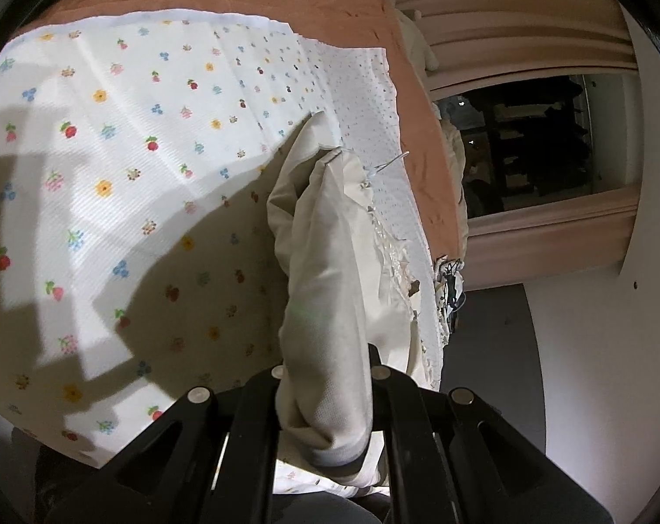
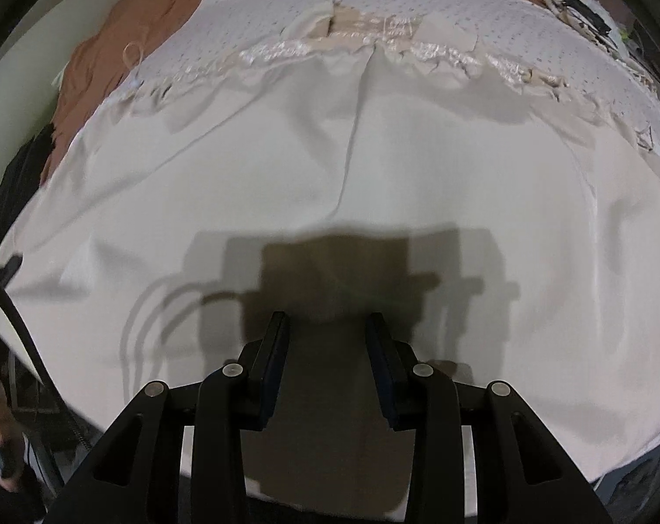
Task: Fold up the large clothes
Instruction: 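Lift the jacket edge with the left gripper while the right gripper smooths the fabric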
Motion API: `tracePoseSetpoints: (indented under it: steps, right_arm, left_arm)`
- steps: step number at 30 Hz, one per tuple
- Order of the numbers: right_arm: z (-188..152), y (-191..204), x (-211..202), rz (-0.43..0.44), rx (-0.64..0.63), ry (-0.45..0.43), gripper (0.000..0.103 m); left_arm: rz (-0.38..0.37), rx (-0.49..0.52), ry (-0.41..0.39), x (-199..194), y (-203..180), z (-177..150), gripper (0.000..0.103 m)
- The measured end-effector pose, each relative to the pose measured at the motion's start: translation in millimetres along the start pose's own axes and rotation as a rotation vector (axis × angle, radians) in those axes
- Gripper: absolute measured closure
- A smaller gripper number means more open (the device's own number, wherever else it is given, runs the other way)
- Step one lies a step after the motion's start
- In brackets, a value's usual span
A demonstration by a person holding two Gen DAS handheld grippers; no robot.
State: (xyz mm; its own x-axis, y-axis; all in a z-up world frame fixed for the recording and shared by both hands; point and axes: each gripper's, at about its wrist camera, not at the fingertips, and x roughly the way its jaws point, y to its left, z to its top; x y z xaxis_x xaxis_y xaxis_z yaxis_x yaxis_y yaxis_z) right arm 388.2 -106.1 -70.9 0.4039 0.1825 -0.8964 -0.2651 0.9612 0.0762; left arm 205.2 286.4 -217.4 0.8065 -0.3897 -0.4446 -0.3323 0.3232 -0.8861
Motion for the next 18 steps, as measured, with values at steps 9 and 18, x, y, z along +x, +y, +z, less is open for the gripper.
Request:
tracePoseSetpoints:
  steps: [9,18]
  right_arm:
    - [-6.8,-3.7,-6.6,0.085,0.092,-0.031,0.069]
    - [-49.8,-30.6,-30.0,0.233,0.173,-0.033,0.069]
  left_arm:
    - [-0.093,0.022,0.011,-6.0,-25.8,3.7,0.095]
    - [-0.213,0.124,0.036,-5.5,-100.2,1.5,0.095]
